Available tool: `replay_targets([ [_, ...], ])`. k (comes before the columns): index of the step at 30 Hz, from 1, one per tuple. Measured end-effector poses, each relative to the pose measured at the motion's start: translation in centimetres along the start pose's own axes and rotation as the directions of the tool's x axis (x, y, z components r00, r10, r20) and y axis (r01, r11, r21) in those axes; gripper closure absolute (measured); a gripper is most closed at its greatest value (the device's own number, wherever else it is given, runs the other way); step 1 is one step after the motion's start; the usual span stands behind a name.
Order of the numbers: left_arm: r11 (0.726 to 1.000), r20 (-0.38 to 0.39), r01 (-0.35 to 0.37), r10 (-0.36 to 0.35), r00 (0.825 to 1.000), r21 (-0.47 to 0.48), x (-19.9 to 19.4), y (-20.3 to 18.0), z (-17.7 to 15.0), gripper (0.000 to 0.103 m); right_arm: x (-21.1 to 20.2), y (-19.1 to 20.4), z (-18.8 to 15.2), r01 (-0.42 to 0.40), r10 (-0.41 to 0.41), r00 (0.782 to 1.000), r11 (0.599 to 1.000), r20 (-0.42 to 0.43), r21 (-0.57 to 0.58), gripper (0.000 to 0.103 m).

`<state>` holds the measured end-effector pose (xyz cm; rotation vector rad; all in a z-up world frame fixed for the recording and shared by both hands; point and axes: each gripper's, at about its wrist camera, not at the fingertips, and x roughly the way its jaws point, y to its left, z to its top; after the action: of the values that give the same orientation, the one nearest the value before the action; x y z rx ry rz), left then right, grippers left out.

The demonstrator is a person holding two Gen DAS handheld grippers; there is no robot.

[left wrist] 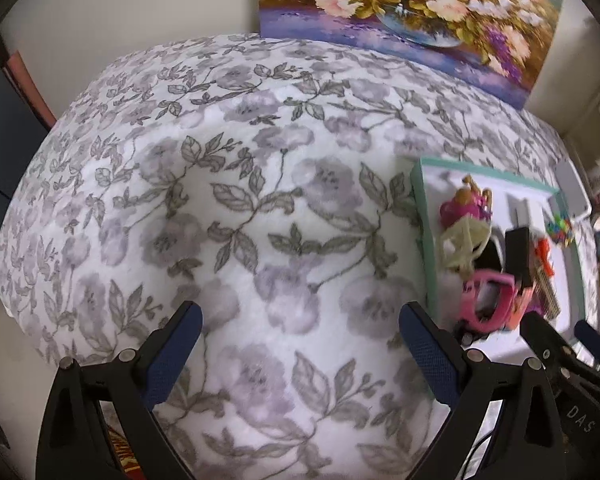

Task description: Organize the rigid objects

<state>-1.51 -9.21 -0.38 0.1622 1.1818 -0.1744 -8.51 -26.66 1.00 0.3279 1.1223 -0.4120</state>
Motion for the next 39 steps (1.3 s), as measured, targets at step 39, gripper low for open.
replay_targets([
  [39, 0.998, -0.034, -0.061, 0.061, 0.998, -0.011, -1.0, 1.8, -1.8, 0.004, -1.8, 0.5, -3.4, 0.045, -0.043, 0.998, 0.997, 0.038, -0.056, 0.0],
])
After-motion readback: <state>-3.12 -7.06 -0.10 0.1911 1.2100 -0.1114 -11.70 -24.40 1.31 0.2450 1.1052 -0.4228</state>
